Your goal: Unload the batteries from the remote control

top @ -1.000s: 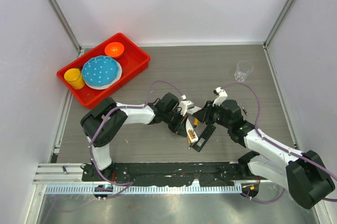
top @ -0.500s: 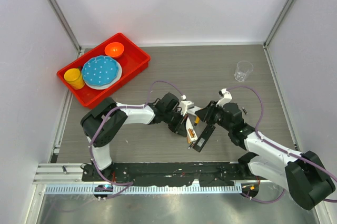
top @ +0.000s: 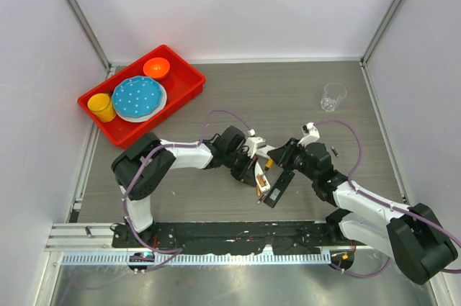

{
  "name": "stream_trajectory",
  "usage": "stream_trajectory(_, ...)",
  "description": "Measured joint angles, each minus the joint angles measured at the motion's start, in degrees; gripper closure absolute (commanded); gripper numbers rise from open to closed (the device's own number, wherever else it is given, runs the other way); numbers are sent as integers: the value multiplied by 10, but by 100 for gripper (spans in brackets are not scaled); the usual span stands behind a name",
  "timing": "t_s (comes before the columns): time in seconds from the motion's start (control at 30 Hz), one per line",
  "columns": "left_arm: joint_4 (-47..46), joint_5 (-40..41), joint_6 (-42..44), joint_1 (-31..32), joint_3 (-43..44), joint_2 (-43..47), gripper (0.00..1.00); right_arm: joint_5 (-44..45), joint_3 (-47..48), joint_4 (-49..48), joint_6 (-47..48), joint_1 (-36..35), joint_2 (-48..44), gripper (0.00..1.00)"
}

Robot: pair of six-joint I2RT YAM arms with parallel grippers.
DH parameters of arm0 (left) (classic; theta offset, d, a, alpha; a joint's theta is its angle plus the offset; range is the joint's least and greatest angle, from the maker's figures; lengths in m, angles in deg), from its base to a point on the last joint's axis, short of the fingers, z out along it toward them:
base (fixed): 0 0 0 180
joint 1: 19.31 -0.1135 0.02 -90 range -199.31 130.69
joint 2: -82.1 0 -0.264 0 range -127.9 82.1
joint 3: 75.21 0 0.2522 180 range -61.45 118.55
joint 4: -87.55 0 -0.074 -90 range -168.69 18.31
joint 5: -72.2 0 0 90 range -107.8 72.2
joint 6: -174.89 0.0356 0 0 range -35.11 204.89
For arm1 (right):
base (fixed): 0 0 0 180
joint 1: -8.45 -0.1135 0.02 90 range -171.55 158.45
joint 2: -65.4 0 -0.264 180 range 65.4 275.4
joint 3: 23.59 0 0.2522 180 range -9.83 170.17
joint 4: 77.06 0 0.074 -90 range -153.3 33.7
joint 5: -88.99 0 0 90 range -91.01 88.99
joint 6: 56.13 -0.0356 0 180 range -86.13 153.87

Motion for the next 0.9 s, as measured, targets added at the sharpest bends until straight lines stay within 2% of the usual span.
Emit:
stream_trajectory(0.57, 16, 0, -3, 0, 25, -17, 100, -16, -9, -40, -20, -4, -43, 99)
stream_trajectory(0.9, 15, 1, -3, 0, 25, -17, 100, -3, -9, -15, -2, -7, -42, 99)
